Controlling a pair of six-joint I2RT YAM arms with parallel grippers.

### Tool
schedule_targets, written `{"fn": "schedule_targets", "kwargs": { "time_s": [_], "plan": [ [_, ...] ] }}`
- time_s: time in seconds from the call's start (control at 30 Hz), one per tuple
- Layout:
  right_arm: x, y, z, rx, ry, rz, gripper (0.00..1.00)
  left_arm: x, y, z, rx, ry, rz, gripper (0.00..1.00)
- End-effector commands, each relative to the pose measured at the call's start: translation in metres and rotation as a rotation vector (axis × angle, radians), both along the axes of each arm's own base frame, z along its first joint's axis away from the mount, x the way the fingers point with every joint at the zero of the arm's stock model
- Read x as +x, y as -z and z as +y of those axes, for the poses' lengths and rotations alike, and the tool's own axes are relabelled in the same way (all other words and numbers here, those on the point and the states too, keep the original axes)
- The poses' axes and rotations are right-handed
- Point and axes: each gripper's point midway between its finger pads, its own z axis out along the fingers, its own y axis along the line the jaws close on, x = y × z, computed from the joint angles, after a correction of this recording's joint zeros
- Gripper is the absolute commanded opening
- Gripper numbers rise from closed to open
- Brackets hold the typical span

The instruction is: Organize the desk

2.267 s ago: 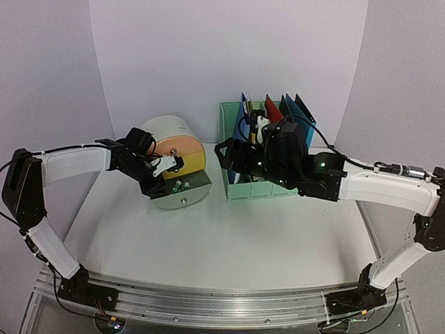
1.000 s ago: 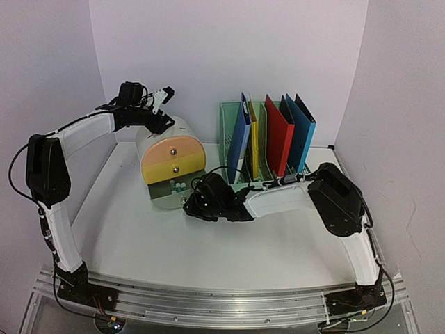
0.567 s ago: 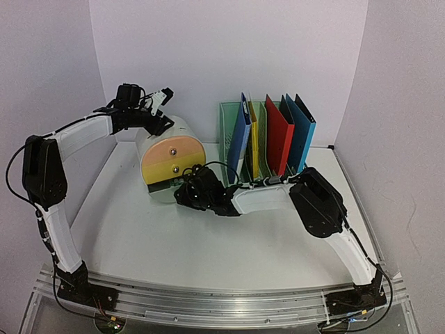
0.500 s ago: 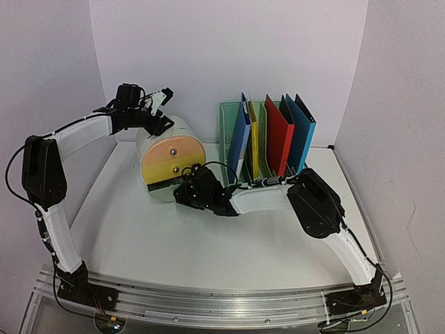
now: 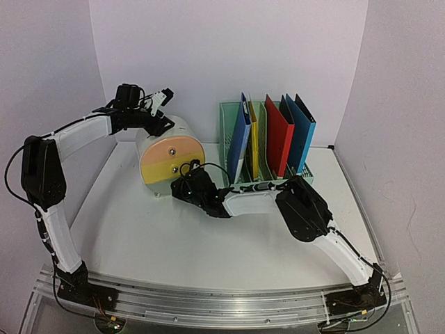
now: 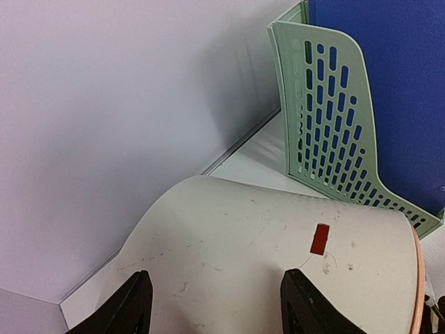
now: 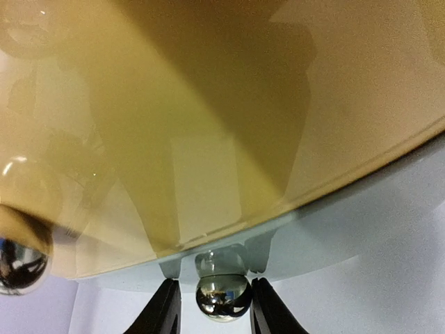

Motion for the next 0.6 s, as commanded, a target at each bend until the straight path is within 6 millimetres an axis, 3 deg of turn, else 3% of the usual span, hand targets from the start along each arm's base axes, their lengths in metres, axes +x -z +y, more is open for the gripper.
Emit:
{"fn": "schedule_targets", "kwargs": {
  "time_s": [0.0, 0.13, 0.3, 0.43, 0.53, 0.57],
  "plan": [
    [0.026, -0.043, 0.001, 0.145, 0.082, -0.094, 0.36, -0.021, 0.035, 0.006, 0.059, 0.017, 0.133, 0.63],
    [0.024, -0.042, -0.001, 0.145, 0.076, -0.085, 0.38, -0.022, 0.031, 0.005, 0.057, 0.024, 0.132, 0.63],
    [0.013, -0.068, -0.001, 0.143, 0.024, -0.108, 0.49, -0.018, 0.016, 0.005, 0.064, 0.025, 0.095, 0.65],
    [0.003, -0.098, -0.007, 0.148, -0.004, -0.138, 0.7, -0.011, 0.001, 0.004, 0.064, 0.024, 0.059, 0.65],
    [-0.009, -0.117, -0.005, 0.145, -0.06, -0.163, 0.96, -0.007, -0.009, 0.004, 0.062, 0.02, 0.035, 0.66],
    [-0.014, -0.123, -0.004, 0.144, -0.079, -0.173, 0.98, -0.006, -0.013, 0.004, 0.061, 0.018, 0.027, 0.66]
  ]
}}
